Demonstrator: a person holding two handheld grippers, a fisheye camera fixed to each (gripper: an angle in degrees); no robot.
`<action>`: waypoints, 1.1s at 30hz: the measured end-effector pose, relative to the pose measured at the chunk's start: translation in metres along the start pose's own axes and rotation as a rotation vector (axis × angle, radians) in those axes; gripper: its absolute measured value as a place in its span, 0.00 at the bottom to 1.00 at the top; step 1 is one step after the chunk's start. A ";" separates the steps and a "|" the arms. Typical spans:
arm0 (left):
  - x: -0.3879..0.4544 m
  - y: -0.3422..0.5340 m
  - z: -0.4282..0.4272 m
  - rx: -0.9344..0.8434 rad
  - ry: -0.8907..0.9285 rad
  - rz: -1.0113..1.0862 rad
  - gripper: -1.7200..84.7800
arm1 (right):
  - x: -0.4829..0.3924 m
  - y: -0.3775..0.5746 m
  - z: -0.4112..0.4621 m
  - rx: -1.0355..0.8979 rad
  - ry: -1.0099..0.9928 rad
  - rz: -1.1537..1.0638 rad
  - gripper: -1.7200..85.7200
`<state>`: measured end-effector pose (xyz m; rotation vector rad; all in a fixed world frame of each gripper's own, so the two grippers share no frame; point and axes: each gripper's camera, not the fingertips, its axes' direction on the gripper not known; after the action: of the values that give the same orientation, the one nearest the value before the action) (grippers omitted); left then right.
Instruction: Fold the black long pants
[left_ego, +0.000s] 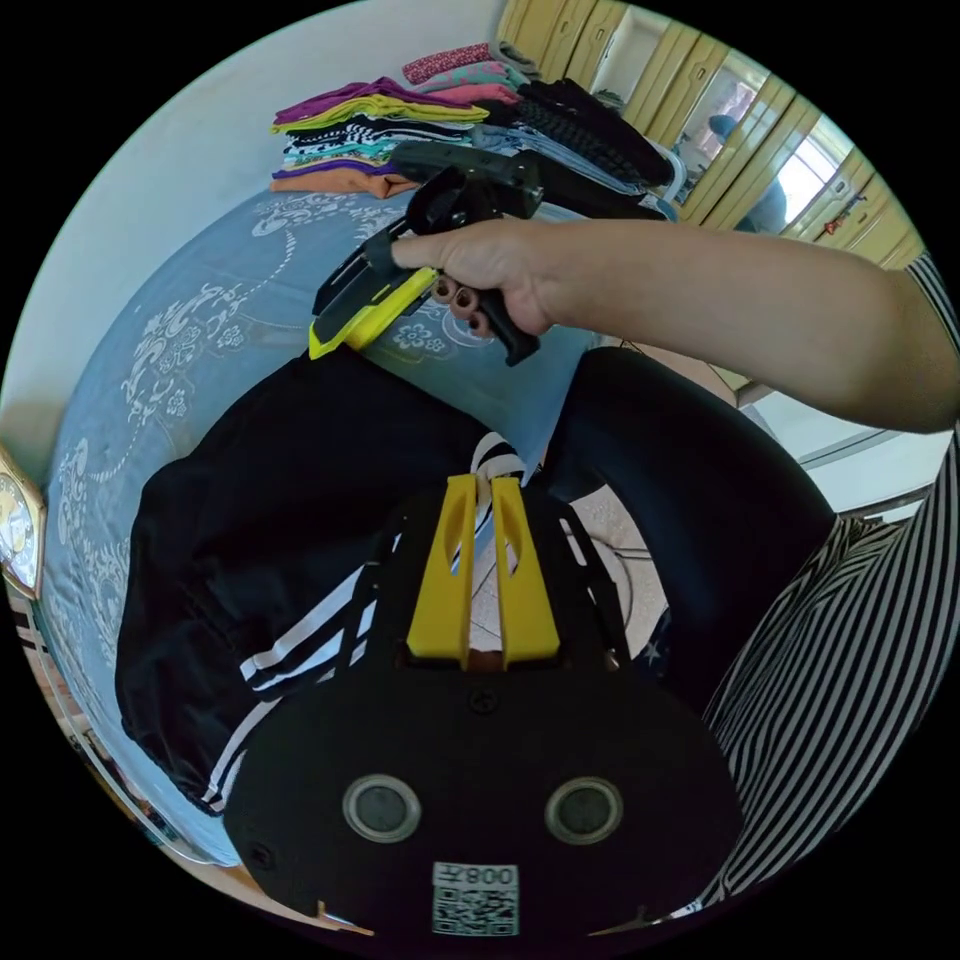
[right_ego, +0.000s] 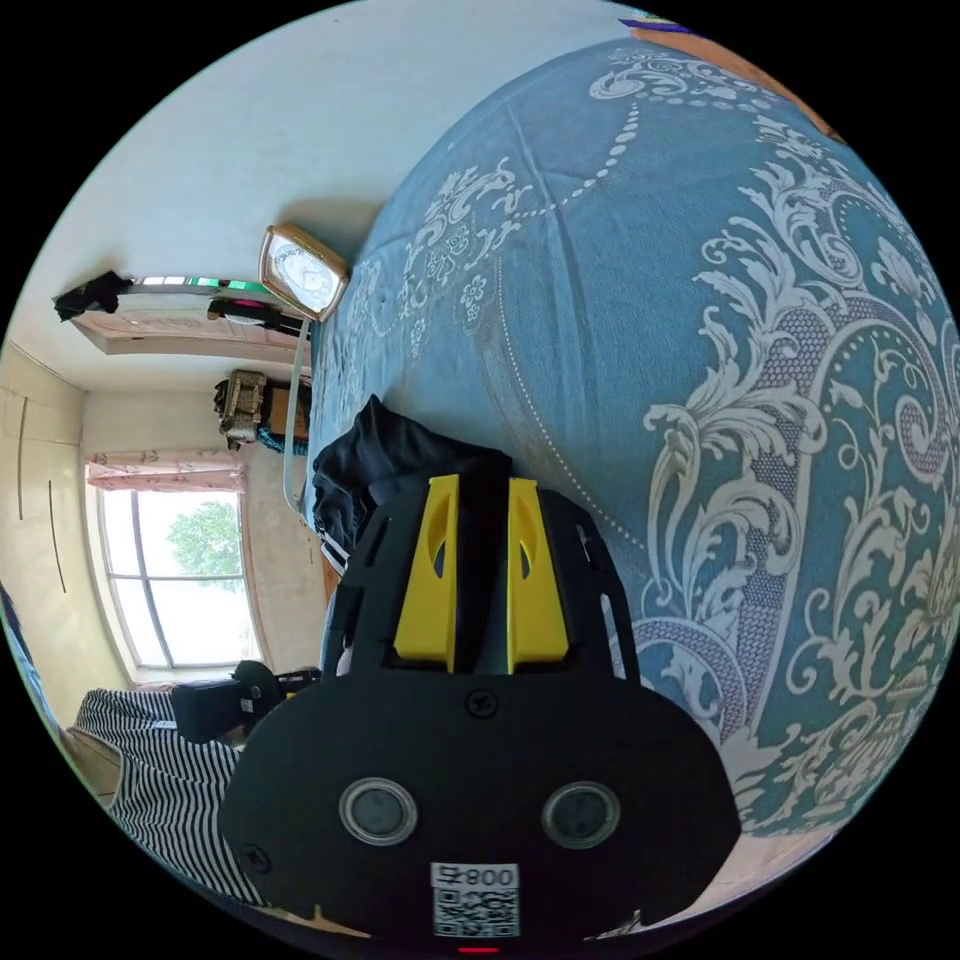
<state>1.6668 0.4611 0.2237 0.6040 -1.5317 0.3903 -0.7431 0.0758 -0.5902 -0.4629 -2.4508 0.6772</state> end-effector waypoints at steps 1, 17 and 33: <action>-0.001 0.001 -0.002 0.001 0.001 0.004 0.05 | 0.001 -0.003 0.000 -0.004 -0.005 -0.003 0.10; 0.006 0.045 -0.037 0.100 0.132 0.157 0.05 | 0.043 0.032 -0.108 0.133 -0.160 0.158 0.04; -0.194 0.397 -0.165 0.514 0.283 -0.264 0.05 | -0.140 -0.001 -0.149 0.267 -0.379 -0.052 0.05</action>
<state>1.5608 0.9007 0.0889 1.0892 -1.0617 0.6425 -0.5453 0.0659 -0.5403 -0.1754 -2.6499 1.1386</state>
